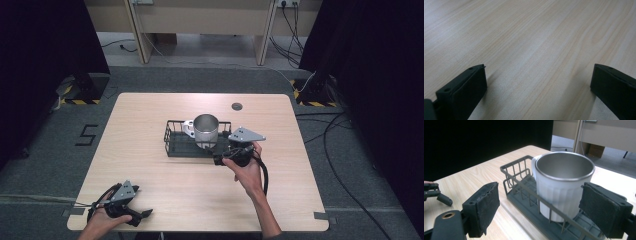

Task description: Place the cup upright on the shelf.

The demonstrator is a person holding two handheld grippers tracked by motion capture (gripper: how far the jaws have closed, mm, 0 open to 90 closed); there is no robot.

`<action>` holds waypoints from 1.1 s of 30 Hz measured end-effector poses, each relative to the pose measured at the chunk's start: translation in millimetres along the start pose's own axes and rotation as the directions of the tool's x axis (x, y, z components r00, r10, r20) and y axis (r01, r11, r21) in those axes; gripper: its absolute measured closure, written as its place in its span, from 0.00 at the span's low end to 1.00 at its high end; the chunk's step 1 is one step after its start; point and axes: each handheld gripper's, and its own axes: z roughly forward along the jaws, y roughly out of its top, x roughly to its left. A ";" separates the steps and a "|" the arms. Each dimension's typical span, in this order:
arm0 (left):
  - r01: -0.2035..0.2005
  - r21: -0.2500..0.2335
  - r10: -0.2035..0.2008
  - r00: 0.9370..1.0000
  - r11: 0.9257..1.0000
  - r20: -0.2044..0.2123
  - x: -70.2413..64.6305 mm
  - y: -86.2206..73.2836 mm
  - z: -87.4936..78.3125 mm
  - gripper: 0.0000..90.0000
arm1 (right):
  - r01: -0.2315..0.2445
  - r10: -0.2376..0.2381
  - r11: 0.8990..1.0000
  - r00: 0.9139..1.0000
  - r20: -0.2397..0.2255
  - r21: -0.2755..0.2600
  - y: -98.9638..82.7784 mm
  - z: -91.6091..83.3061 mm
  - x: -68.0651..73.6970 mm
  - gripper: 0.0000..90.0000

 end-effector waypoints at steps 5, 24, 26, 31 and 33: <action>0.000 0.000 0.000 1.000 1.000 0.000 0.0 0.0 0.0 0.00 | -0.001 0.001 1.000 1.000 0.008 0.007 -9.6 -6.8 2.7 0.17; 0.000 0.000 0.000 1.000 1.000 0.000 0.0 0.0 0.0 0.00 | 0.001 -0.002 1.000 0.999 0.040 0.028 -36.2 -29.0 9.4 0.17; 0.000 0.000 0.000 1.000 1.000 0.000 0.0 0.0 0.0 0.00 | 0.005 -0.007 0.999 0.999 0.044 0.040 -41.7 -30.4 11.0 0.18; 0.000 0.000 0.000 1.000 1.000 0.000 0.0 0.0 0.0 0.00 | 0.002 -0.005 0.998 0.998 0.056 0.056 -55.7 -36.6 13.9 0.18; 0.000 0.000 0.000 1.000 1.000 0.000 0.0 0.0 0.0 0.00 | -0.001 -0.003 0.998 0.999 0.054 0.060 -60.8 -39.3 14.4 0.18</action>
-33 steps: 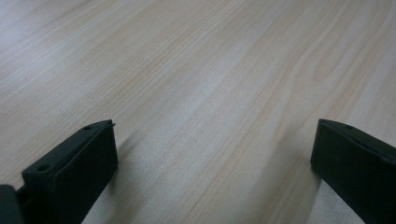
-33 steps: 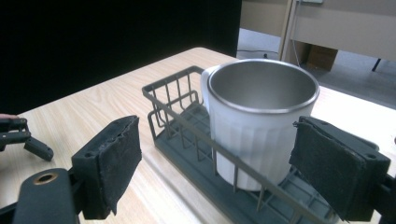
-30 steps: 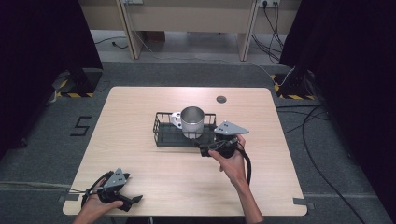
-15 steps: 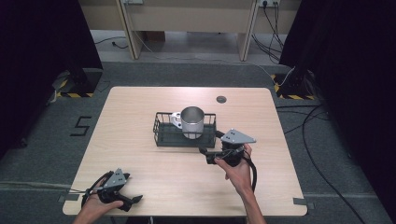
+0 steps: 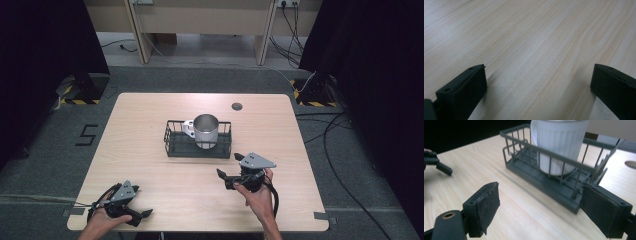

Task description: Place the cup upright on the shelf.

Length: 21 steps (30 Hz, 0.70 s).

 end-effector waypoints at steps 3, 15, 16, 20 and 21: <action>0.000 0.001 0.000 1.000 1.000 0.001 0.0 0.1 -0.1 0.00 | 0.007 -0.007 1.000 1.000 0.015 0.013 -6.3 -3.6 0.9 0.18; -0.002 0.002 0.002 1.000 1.000 0.000 0.1 0.0 -0.1 0.00 | -0.026 0.025 0.998 1.000 0.018 0.051 -32.6 -12.4 3.0 0.18; -0.001 0.001 0.001 1.000 1.000 0.000 0.1 0.0 -0.1 0.00 | -0.026 0.025 0.998 1.000 0.019 0.055 -34.6 -13.4 3.0 0.18; -0.001 0.001 0.001 1.000 1.000 0.000 0.0 0.0 -0.1 0.00 | -0.032 0.030 0.996 0.999 0.022 0.078 -42.0 -17.6 3.4 0.18; -0.001 0.002 0.001 1.000 1.000 0.001 0.1 0.1 -0.1 0.00 | -0.030 0.029 0.996 0.999 0.022 0.082 -43.4 -18.1 3.6 0.18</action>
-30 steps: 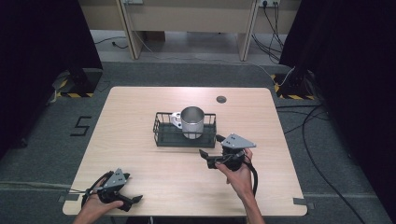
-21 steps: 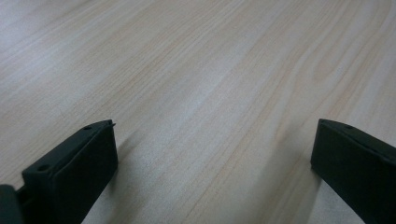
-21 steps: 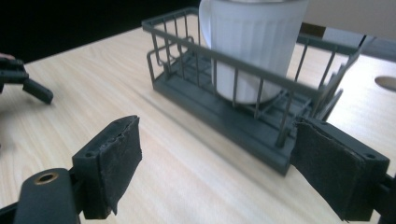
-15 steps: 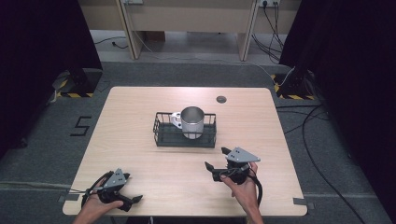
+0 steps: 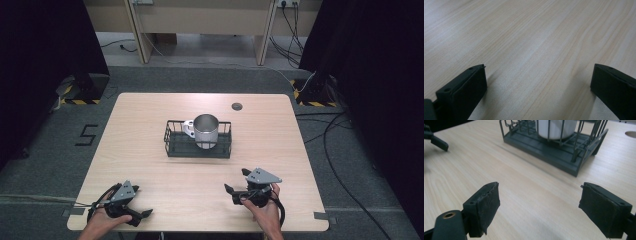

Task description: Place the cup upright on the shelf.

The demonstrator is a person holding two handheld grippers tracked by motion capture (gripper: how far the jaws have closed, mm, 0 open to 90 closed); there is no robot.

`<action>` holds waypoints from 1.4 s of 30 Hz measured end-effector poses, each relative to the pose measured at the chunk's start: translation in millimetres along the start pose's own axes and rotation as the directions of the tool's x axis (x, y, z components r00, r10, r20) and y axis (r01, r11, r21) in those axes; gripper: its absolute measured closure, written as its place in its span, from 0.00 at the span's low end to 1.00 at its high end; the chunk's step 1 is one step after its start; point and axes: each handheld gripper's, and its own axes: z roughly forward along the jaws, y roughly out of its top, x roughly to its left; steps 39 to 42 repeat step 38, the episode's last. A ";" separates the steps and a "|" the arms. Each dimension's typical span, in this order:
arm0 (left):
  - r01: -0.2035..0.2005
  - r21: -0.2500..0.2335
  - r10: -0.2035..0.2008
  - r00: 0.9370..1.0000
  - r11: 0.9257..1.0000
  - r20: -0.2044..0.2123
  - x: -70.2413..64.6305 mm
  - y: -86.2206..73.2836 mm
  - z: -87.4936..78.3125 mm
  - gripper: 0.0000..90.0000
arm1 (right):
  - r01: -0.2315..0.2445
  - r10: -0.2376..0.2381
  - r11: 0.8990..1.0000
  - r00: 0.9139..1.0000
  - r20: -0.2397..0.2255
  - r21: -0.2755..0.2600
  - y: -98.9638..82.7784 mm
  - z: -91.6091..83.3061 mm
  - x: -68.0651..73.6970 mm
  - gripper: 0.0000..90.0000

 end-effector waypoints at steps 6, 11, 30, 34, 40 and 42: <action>0.000 -0.001 0.000 1.000 1.000 0.000 0.0 0.0 0.0 0.00 | 0.014 -0.015 0.998 1.000 0.008 0.061 -11.4 -1.7 3.6 0.18; 0.000 -0.001 0.000 1.000 1.000 0.000 0.0 0.0 0.0 0.00 | 0.020 -0.021 0.995 1.000 0.002 0.100 -18.1 0.0 8.2 0.18; -0.001 -0.002 0.001 1.000 1.000 0.000 -0.1 -0.1 0.1 0.00 | 0.045 -0.050 0.966 0.999 0.015 0.255 -33.0 1.2 16.3 0.18; -0.001 -0.002 0.001 1.000 1.000 0.000 -0.2 -0.1 0.1 0.00 | 0.043 -0.050 0.961 0.999 0.018 0.273 -36.2 3.4 16.6 0.16; 0.000 -0.002 0.000 1.000 1.000 0.000 -0.2 -0.1 0.1 0.00 | 0.046 -0.052 0.962 0.998 0.017 0.270 -36.7 3.4 16.7 0.16; 0.000 -0.002 0.000 1.000 1.000 0.000 -0.2 -0.1 0.1 0.00 | 0.046 -0.052 0.962 0.998 0.017 0.270 -36.7 3.4 16.7 0.16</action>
